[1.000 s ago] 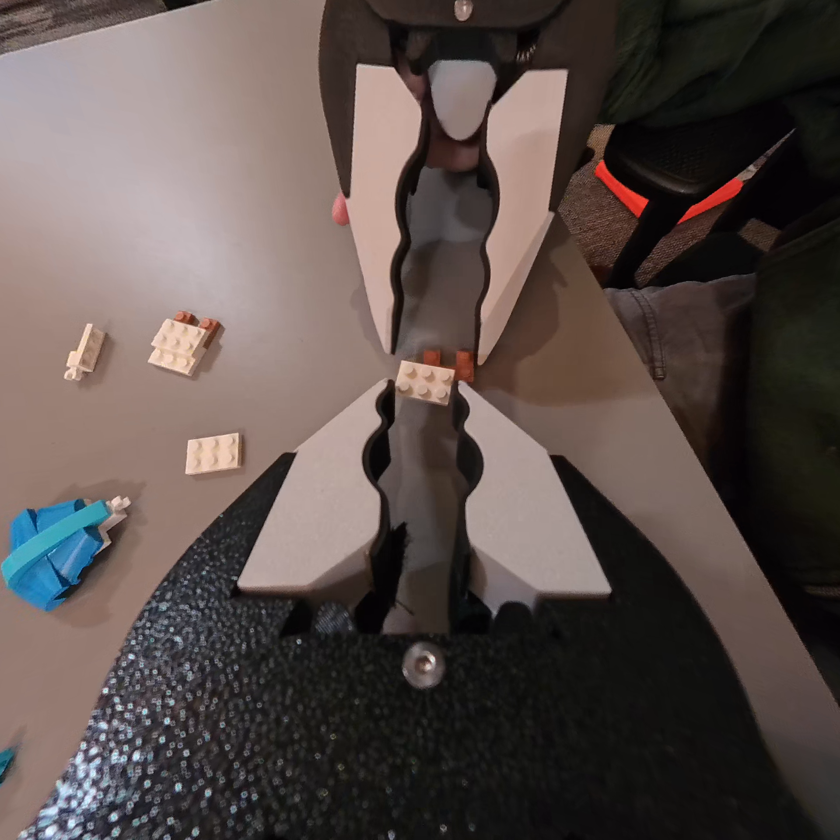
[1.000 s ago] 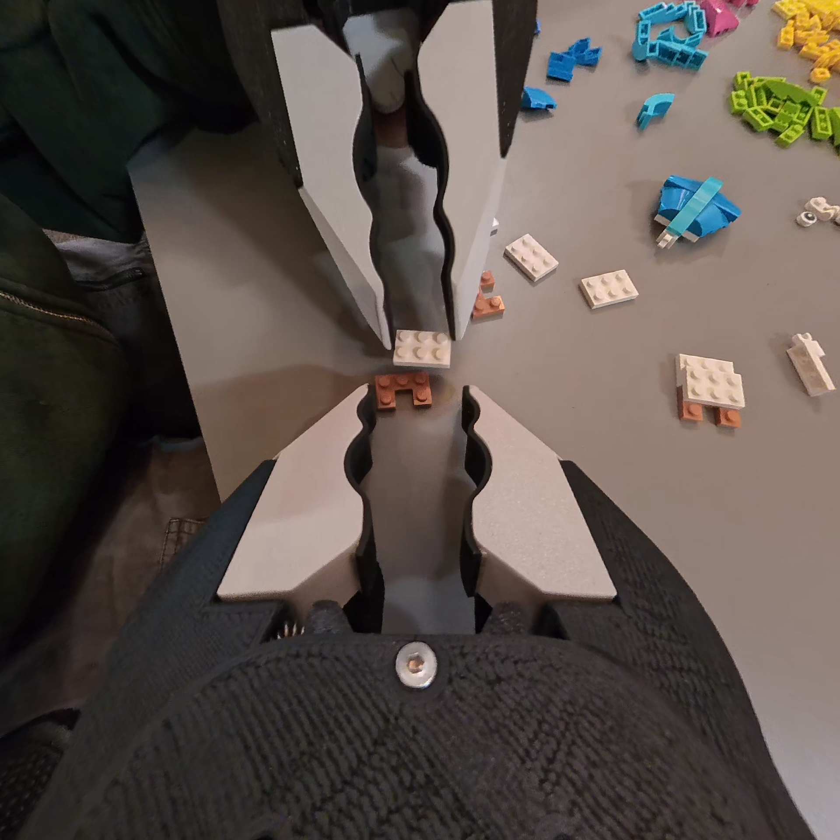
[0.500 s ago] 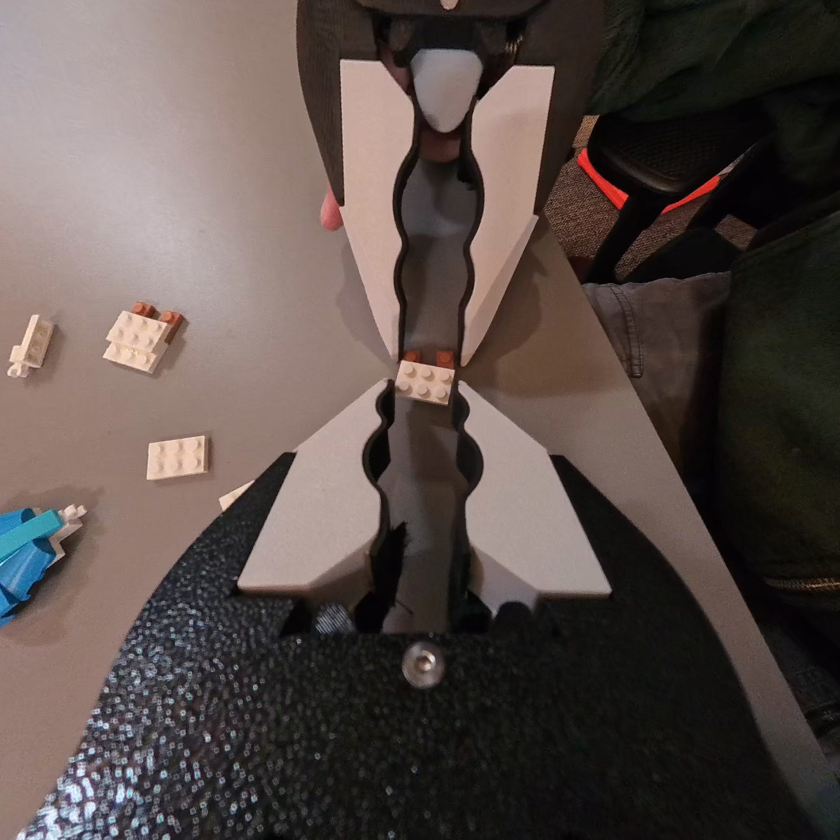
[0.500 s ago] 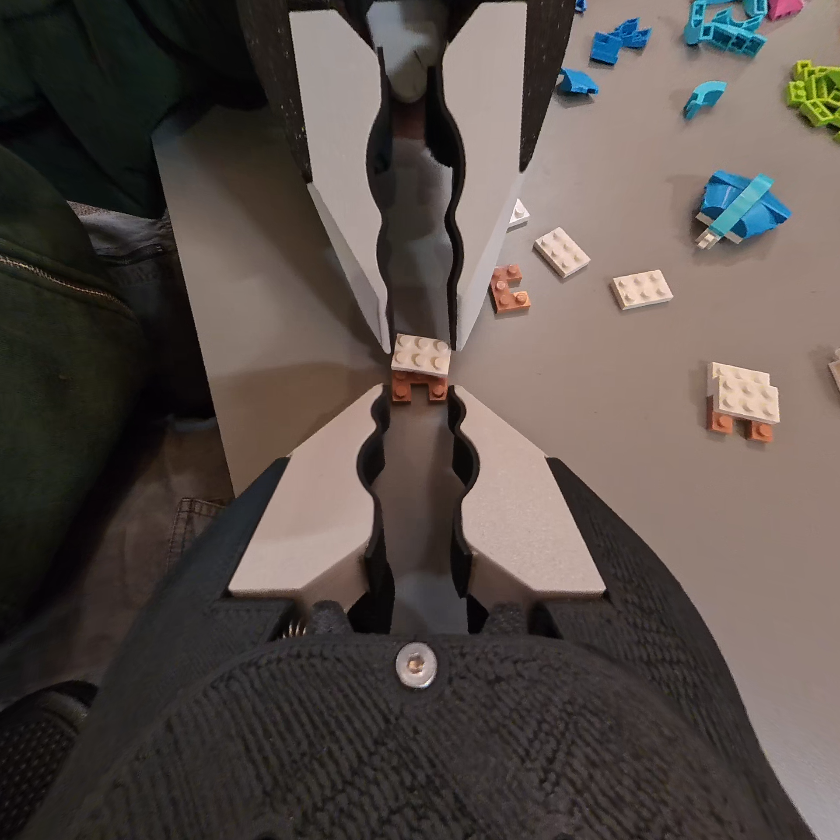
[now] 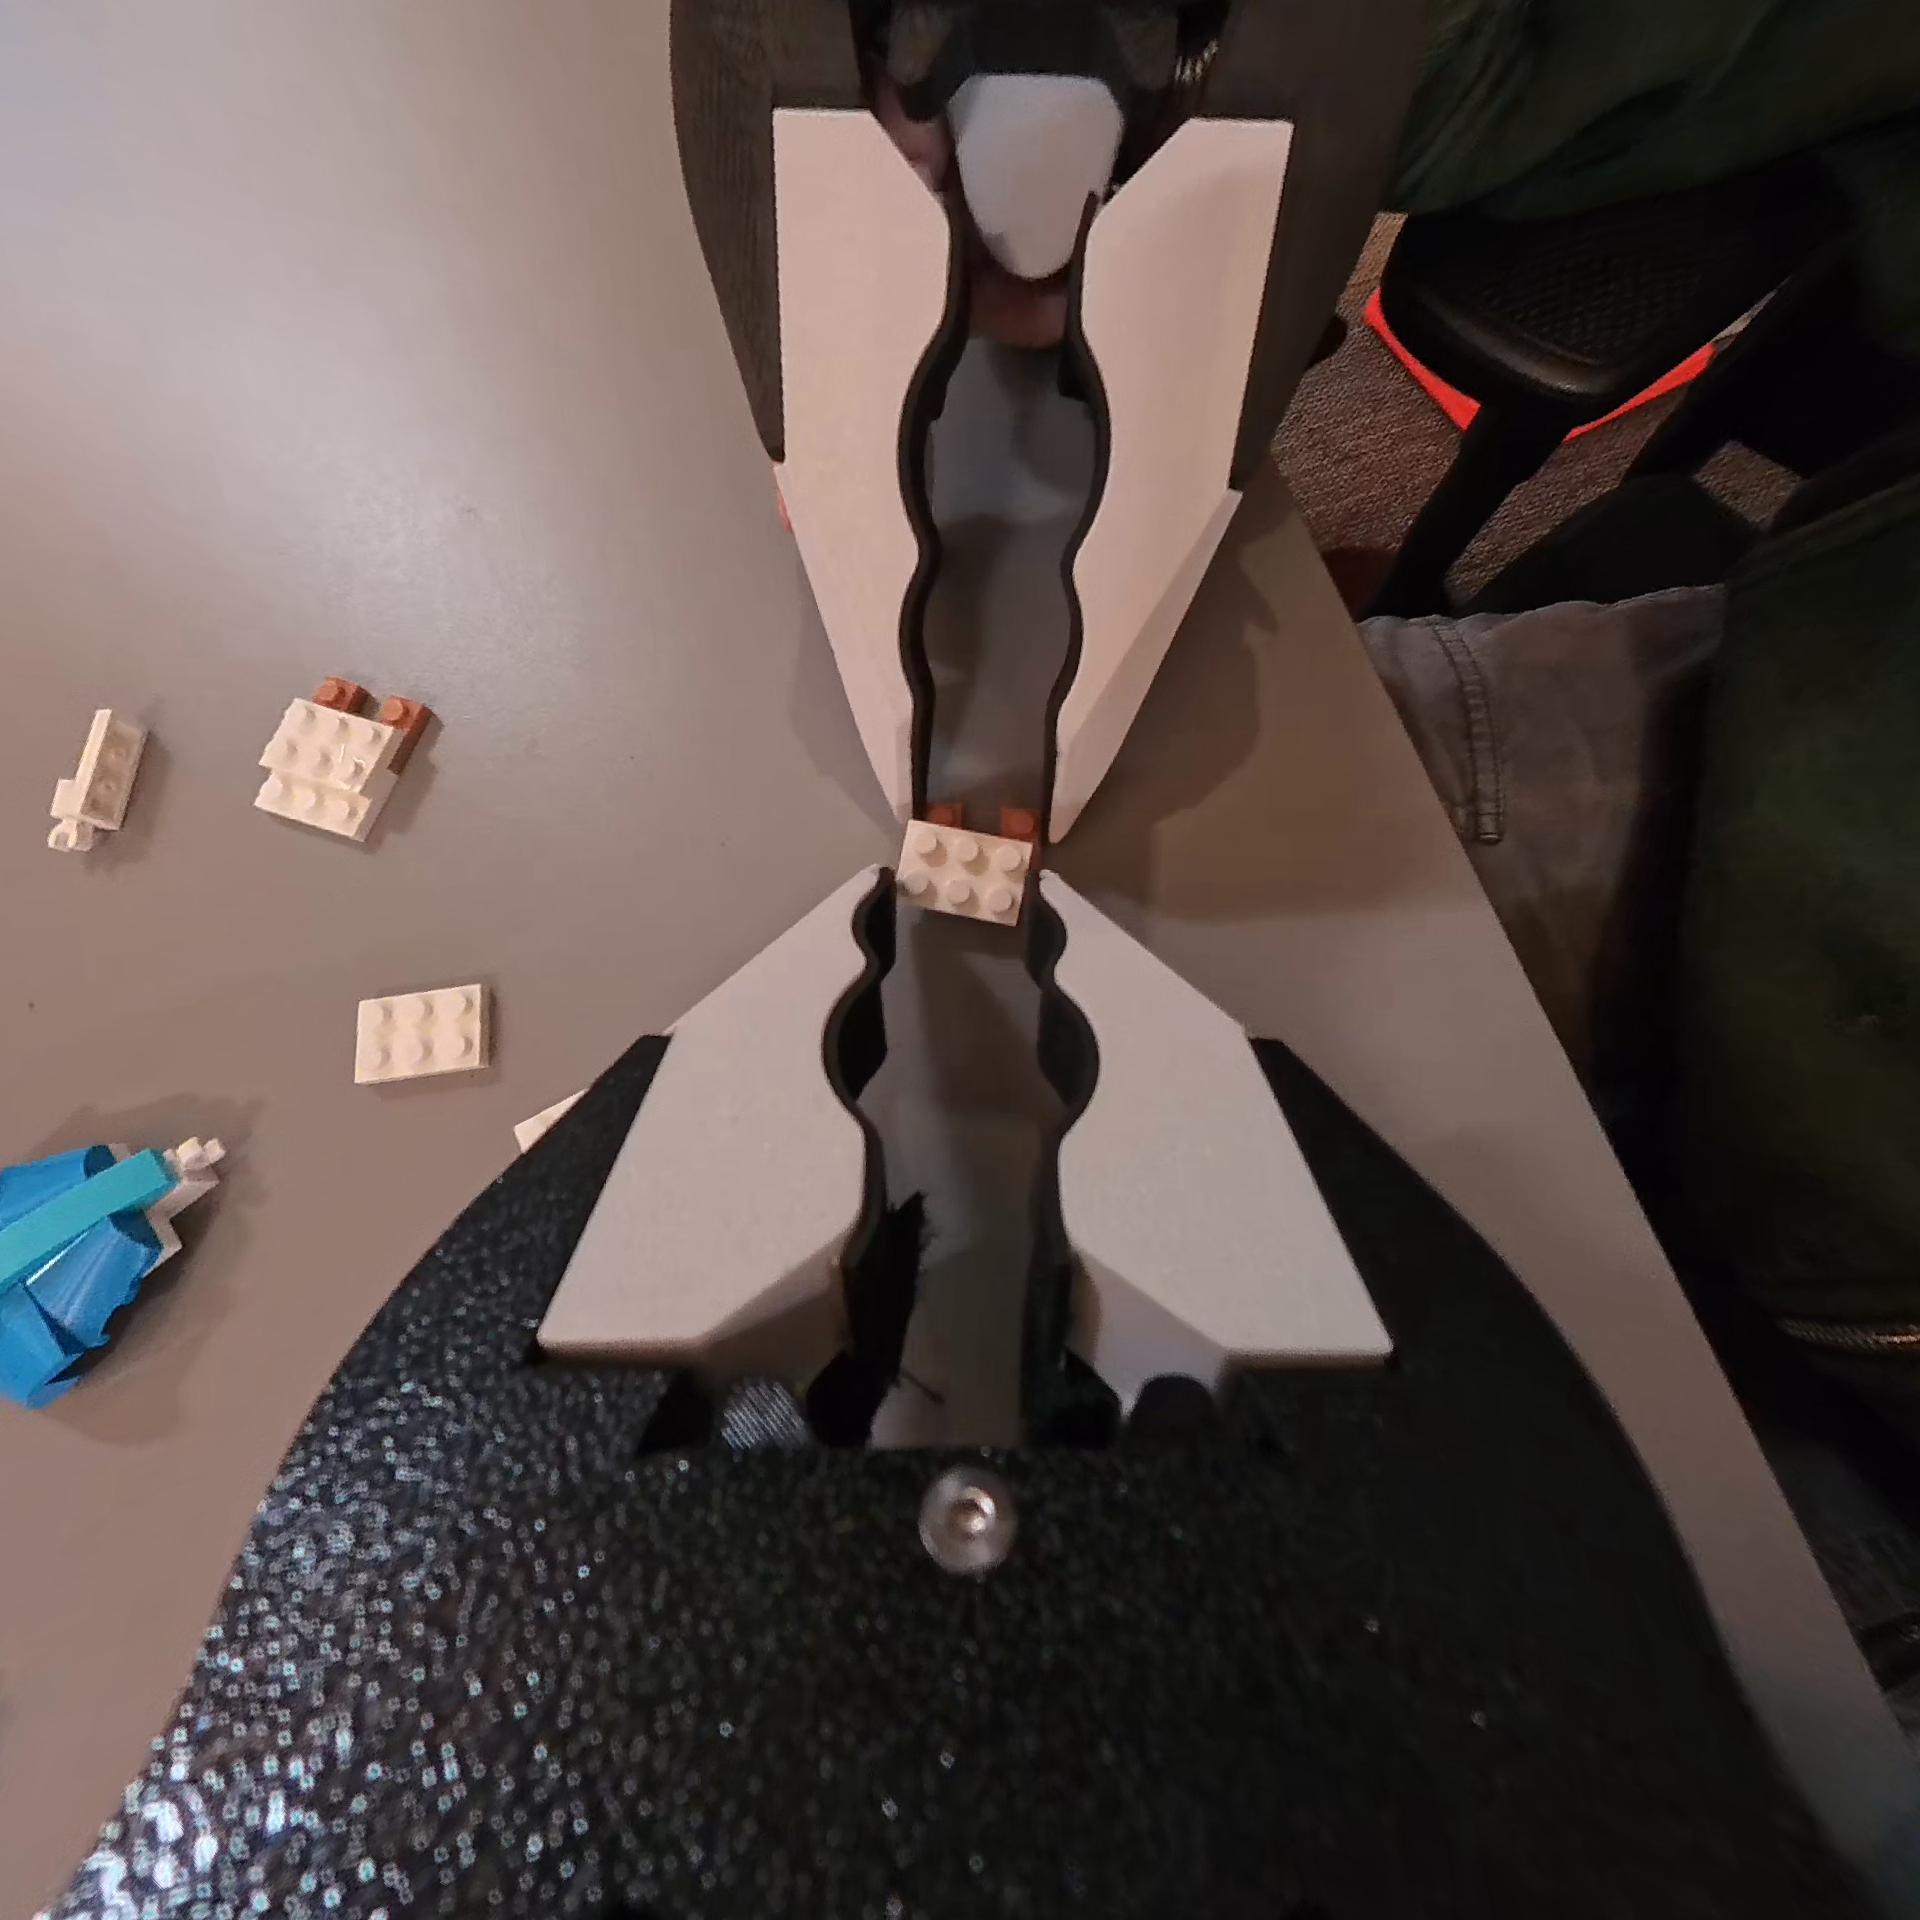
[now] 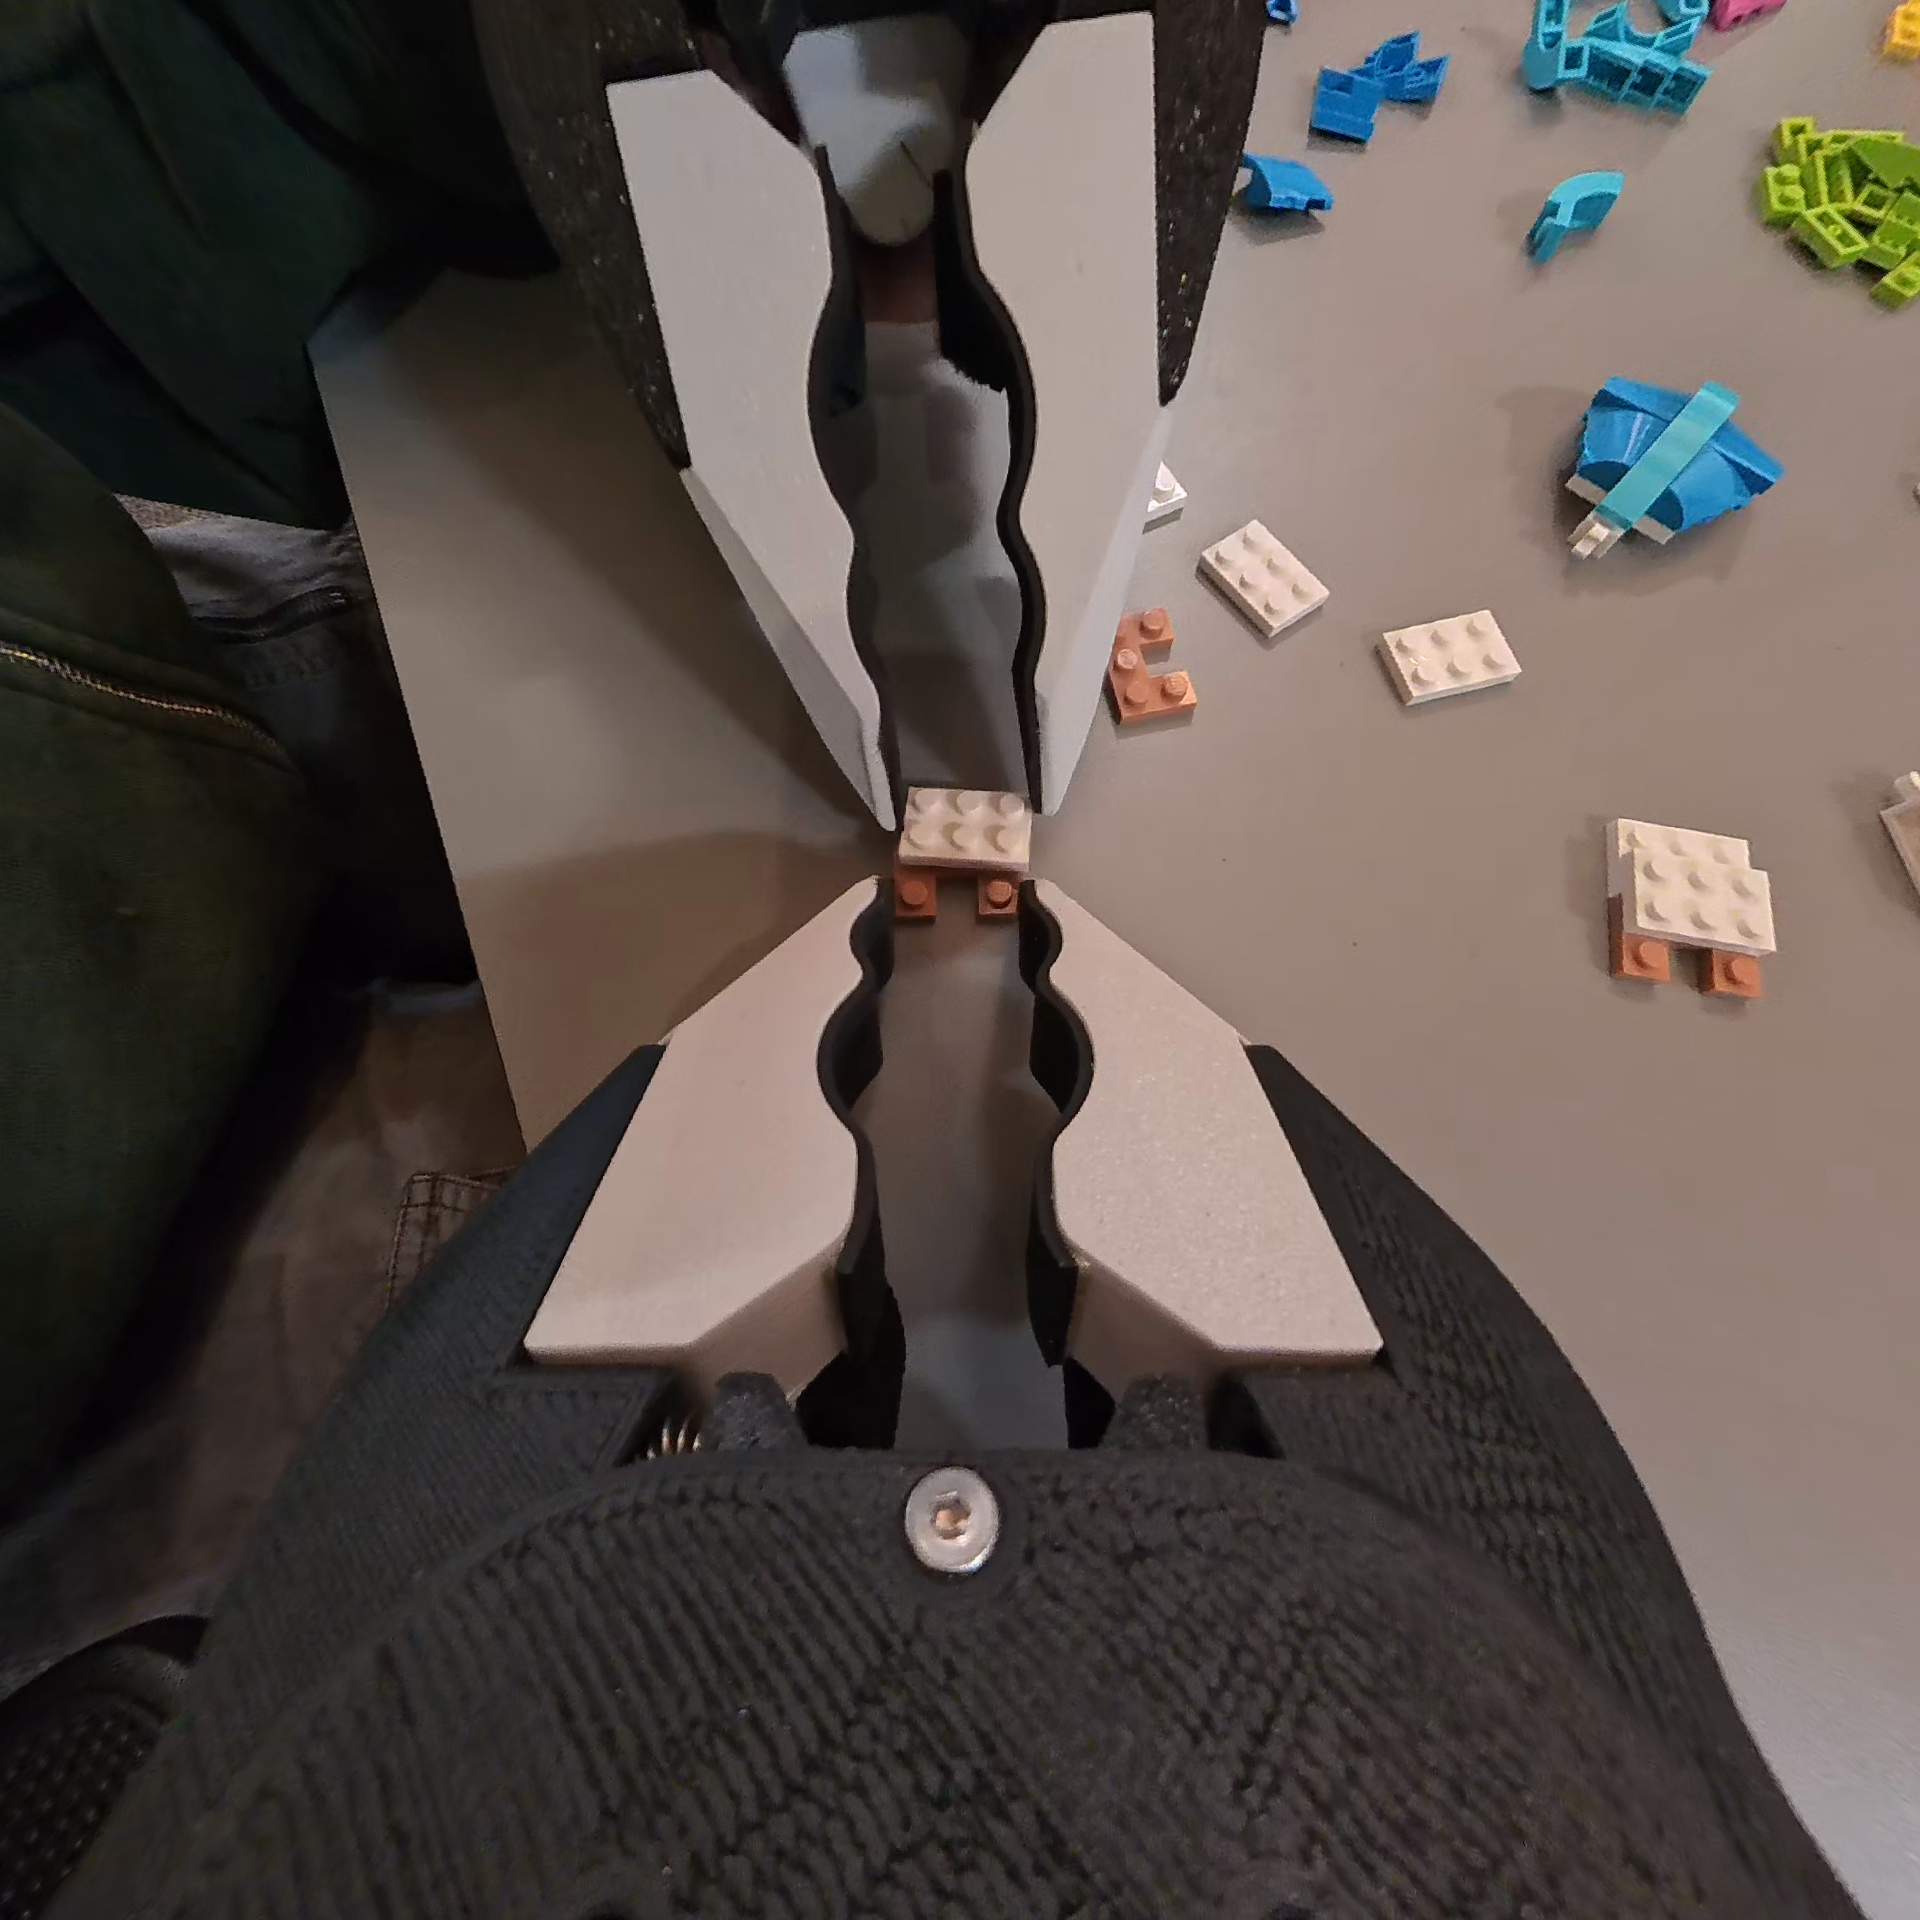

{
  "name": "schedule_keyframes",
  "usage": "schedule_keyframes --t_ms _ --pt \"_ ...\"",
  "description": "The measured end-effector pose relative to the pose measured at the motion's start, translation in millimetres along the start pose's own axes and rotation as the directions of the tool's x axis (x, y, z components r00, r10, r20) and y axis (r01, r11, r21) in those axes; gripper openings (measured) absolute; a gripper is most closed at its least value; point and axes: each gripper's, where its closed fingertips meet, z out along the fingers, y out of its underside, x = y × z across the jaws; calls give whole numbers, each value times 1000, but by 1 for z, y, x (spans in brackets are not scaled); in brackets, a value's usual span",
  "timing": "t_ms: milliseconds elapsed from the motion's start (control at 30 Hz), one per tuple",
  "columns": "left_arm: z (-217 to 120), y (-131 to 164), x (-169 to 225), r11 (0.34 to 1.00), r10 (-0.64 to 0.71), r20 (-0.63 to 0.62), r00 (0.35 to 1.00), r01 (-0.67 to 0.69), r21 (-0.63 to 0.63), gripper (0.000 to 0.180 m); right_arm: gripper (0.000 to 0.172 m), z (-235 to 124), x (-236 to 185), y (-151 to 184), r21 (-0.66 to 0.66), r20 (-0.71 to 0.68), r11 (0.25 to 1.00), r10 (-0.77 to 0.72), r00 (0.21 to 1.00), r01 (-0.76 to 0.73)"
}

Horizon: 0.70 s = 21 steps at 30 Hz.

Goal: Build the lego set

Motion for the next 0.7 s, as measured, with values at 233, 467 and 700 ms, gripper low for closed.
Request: schedule_keyframes --t_ms 233,467,700 --pt "0 1 2 1000 -2 -3 1000 2 -15 22 24 0 0 0 0 -6 1000 3 1000 -3" --pt "1 0 6 1000 -27 -33 999 27 -5 23 24 0 0 0 0 -6 1000 4 1000 -4" --pt "2 2 5 1000 -28 -28 999 28 -14 23 24 0 0 -1 0 -6 1000 3 1000 -3"
